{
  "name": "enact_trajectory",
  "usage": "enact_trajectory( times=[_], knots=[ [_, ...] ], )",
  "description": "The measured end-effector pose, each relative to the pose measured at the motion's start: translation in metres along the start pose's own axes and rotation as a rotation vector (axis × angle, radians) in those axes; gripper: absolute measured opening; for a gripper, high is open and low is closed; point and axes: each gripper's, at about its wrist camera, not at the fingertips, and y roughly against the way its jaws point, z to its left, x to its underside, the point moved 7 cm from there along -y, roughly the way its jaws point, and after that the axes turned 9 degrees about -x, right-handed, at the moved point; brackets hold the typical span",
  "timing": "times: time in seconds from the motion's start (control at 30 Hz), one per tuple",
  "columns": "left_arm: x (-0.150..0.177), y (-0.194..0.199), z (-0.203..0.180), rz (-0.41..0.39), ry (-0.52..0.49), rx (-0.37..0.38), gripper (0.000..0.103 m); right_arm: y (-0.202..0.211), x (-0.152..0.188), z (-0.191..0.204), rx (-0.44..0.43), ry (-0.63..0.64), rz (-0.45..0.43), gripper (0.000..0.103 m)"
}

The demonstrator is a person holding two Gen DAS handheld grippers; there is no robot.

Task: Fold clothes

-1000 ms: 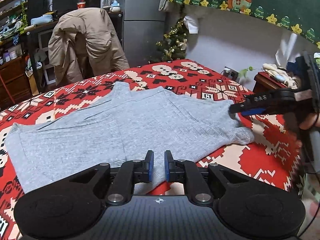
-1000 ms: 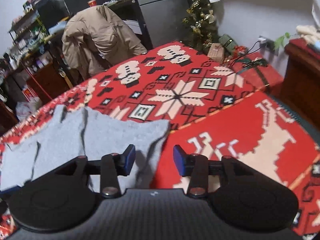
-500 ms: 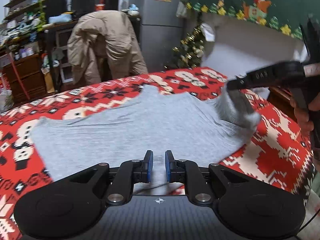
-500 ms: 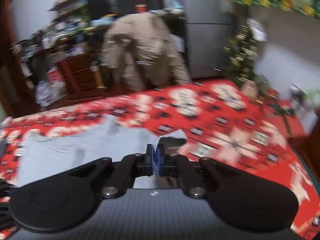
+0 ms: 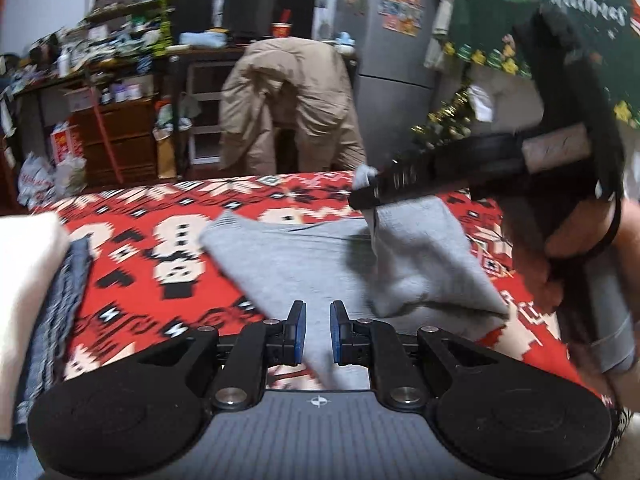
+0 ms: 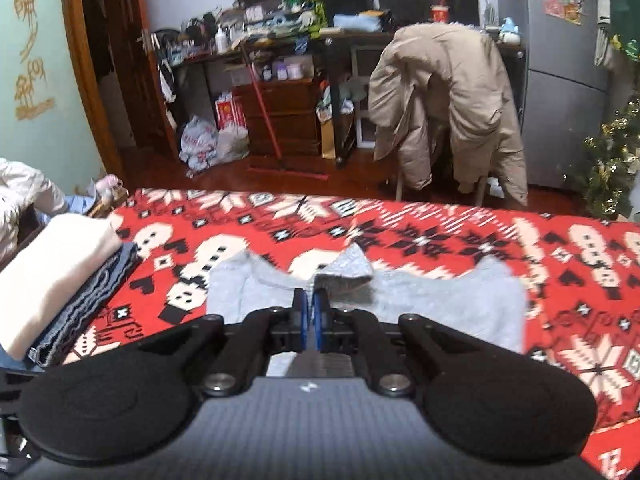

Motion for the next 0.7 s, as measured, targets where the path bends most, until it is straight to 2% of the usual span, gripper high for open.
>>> enact_trajectory(
  times=[0.1,0.17,0.2,0.23,0.43,0.5,0.7],
  knots=[
    [0.003,-0.002,0.011,0.007,0.032,-0.011,0.012,-0.016,0.009,0.005,-0.008,0.003,0.022,0.008],
    [0.004,-0.002,0.013,0.009,0.041,-0.012,0.013,-0.025,0.016,0.005,-0.036,0.016,0.048,0.018],
    [0.004,-0.002,0.014,0.010,0.047,-0.010,0.015,-0.028,0.020,0.006,-0.047,0.025,0.060,0.030],
    [0.004,-0.003,0.015,0.010,0.054,-0.006,0.016,-0.027,0.023,0.008,-0.052,0.033,0.058,0.033],
    [-0.009,-0.015,0.014,0.012,0.103,0.036,0.016,-0.001,0.026,0.007,-0.083,0.032,0.029,0.035],
    [-0.016,-0.023,0.013,0.012,0.115,0.055,0.024,0.012,0.030,-0.001,-0.071,0.037,0.028,0.035],
    [-0.044,-0.078,0.006,0.078,0.166,0.121,0.026,0.035,0.058,-0.023,-0.035,0.085,0.078,0.034]
  ],
)
